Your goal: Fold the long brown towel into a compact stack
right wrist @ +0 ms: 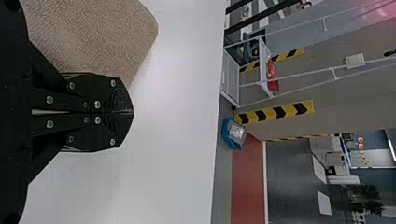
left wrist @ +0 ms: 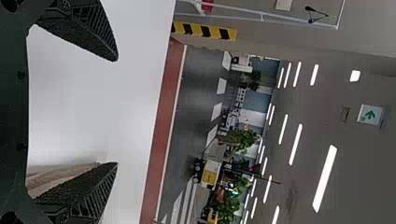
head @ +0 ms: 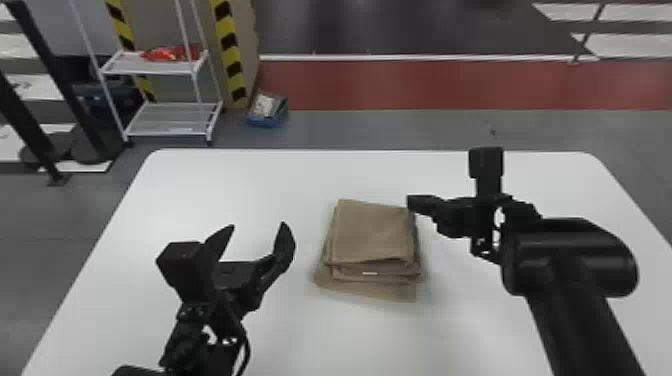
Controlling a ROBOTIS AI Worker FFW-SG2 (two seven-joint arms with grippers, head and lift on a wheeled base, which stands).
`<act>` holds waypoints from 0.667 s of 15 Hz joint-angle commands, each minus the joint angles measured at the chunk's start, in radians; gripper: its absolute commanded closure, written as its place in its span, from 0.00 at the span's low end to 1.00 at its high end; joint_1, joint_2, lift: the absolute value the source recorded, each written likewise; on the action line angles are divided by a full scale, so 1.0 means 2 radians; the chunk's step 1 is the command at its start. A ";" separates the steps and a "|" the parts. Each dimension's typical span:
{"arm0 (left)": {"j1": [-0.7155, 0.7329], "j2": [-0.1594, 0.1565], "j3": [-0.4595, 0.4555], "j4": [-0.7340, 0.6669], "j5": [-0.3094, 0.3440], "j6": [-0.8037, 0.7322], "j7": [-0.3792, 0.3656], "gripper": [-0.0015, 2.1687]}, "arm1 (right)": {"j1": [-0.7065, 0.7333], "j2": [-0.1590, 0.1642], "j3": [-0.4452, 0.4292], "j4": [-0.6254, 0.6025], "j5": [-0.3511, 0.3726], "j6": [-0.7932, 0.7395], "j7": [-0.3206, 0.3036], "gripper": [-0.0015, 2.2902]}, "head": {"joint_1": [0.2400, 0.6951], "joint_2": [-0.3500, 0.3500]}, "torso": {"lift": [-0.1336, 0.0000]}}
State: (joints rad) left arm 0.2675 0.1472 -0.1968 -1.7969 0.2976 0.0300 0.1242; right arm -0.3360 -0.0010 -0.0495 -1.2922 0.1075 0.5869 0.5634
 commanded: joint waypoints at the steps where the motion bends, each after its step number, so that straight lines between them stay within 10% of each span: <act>1: -0.006 0.004 -0.006 0.003 0.005 0.002 0.000 0.04 | -0.011 0.001 0.000 0.023 0.003 -0.021 0.000 0.88 | 1.00 0.52 | 0.32; 10: -0.012 0.007 -0.011 0.010 0.010 0.002 0.000 0.04 | 0.105 -0.006 0.012 -0.115 -0.009 -0.031 0.020 0.88 | 1.00 0.54 | 0.32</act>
State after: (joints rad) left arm 0.2464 0.1638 -0.2145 -1.7776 0.3178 0.0337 0.1243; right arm -0.1249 -0.0085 -0.0340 -1.5425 0.0600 0.5095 0.6045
